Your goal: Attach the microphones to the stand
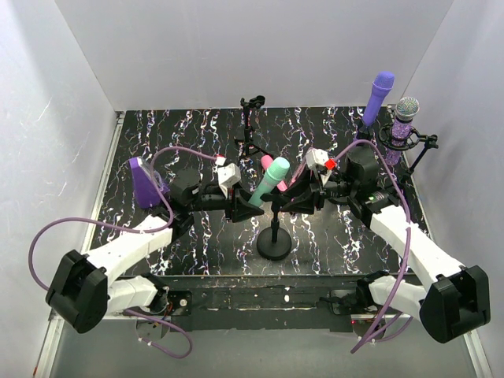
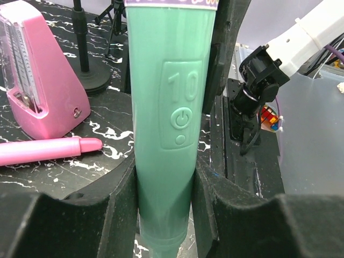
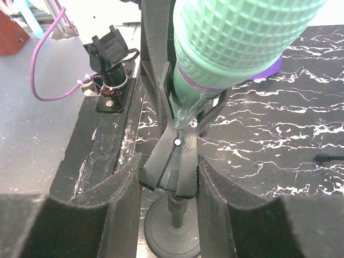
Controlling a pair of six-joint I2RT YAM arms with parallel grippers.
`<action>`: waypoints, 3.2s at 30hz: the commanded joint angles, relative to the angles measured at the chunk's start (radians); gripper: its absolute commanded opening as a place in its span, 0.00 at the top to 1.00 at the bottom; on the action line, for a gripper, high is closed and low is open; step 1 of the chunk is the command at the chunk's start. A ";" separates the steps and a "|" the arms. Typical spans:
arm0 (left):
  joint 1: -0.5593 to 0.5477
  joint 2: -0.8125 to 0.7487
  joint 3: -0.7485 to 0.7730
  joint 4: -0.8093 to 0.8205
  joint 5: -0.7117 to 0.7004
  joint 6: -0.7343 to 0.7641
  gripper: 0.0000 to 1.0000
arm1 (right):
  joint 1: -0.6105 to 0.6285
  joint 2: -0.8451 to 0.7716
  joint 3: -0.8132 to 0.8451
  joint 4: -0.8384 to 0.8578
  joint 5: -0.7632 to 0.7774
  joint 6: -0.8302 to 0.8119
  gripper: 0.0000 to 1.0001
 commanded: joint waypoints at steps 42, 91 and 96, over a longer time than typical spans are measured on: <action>-0.132 0.124 0.355 -0.519 0.001 0.361 1.00 | 0.004 -0.014 0.007 -0.048 -0.046 0.020 0.96; -0.187 -0.132 0.206 -0.300 -0.246 0.125 0.02 | -0.077 -0.089 0.030 -0.299 -0.109 -0.204 0.14; -0.215 -0.089 0.225 -0.279 -0.269 0.125 0.02 | -0.079 -0.086 0.025 -0.284 -0.112 -0.193 0.13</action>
